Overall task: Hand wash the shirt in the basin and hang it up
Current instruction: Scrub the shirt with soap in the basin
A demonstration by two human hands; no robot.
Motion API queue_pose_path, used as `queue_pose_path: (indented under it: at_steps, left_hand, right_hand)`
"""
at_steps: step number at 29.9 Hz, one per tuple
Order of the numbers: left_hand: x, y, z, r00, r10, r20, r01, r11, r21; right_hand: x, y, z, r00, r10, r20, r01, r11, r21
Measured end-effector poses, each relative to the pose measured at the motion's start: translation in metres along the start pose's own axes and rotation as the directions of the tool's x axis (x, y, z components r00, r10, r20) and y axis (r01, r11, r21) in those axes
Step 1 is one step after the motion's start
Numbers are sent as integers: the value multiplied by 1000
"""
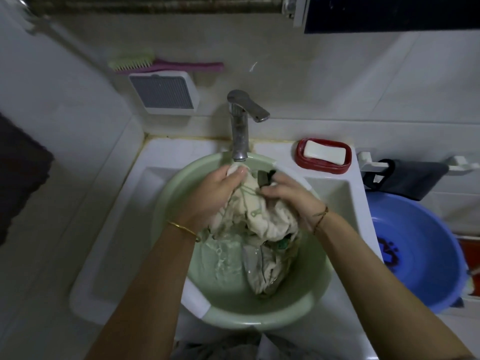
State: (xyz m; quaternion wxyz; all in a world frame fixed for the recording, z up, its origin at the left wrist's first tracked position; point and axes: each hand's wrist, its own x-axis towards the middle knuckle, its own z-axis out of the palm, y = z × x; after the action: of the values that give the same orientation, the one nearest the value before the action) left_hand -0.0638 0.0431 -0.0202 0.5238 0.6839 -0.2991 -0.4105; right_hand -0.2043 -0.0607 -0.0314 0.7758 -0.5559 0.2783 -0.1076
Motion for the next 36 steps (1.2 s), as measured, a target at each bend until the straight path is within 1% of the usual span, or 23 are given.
queue_pose_path:
  at_steps: [1,2,4,6,7,9,11,12,14,16,17,20,22,23,24,25,26,27,28,31,33,34,36]
  left_hand:
    - [1,6,4,999,50,6,-50,999,14]
    - [1,14,7,993,116,8,-116,991,67]
    - [3,22,6,971,232,-57,-212,947,243]
    - [6,19,-4,955,269,-127,-200,897,393]
    - [5,17,-10,963,247,-110,-180,888,423]
    - [5,10,-18,992,122,36,-127,905,405]
    - [4,5,-23,977,2,215,-98,896,433]
    - [4,3,-26,964,-48,262,-89,869,486]
    - [6,-4,-34,960,-127,251,-79,736,672]
    - [8,-15,-42,973,-151,174,-56,577,815]
    - [9,-22,-45,981,-135,141,-37,577,816]
    - [10,-39,-53,993,-101,64,35,757,652]
    - [7,-41,-48,996,-68,-59,89,859,504]
    - [5,-41,-43,989,-71,-127,112,929,353]
    - [5,-40,-35,980,-115,-162,133,985,106]
    - [6,-37,-26,971,-196,-139,166,966,-200]
    - [7,-33,-15,960,-271,-73,208,863,-461]
    - [8,-29,-3,943,-332,-11,254,741,-622]
    - [9,-25,8,926,-376,40,294,651,-700]
    - [14,-27,38,924,-379,48,276,577,-768]
    - [10,-29,52,920,-393,15,252,560,-790]
    - [9,-29,57,912,-408,36,273,541,-796]
    - [9,-27,64,884,-455,108,354,499,-791]
  right_hand:
    - [-1,2,5,995,43,95,-38,998,-54]
    - [1,6,9,991,65,117,-49,989,-137]
    - [6,10,10,1000,22,-18,-25,972,-234]
    - [8,9,3,990,-65,-122,39,978,-205]
    - [6,6,-1,985,-106,-138,83,983,-163]
    - [2,1,-8,974,-183,-133,164,976,-143]
    - [-1,-2,-11,965,-229,-130,202,960,-192]
    - [0,-3,-12,961,-244,-133,213,954,-211]
    - [1,-4,-15,963,-222,-155,189,961,-203]
    - [1,-5,-19,961,-185,-208,160,978,-131]
    - [3,-4,-22,957,-160,-240,147,987,-70]
    - [9,-2,-32,924,-44,-379,93,989,111]
    - [13,-1,-38,870,-14,-494,120,976,184]
    - [14,0,-39,840,-28,-542,132,979,154]
    - [14,0,-35,818,-60,-572,132,988,84]
    - [13,2,-28,803,-111,-586,111,993,-36]
    - [10,3,-14,805,-173,-568,90,981,-173]
    - [7,4,5,818,-233,-526,78,951,-300]
    - [3,7,24,836,-296,-463,93,907,-412]
    - [-2,15,70,880,-388,-273,71,677,-733]
    - [10,14,72,874,-386,-294,-46,537,-842]
    - [19,12,66,867,-364,-341,-109,529,-842]
    - [32,6,48,847,-281,-451,-188,636,-748]
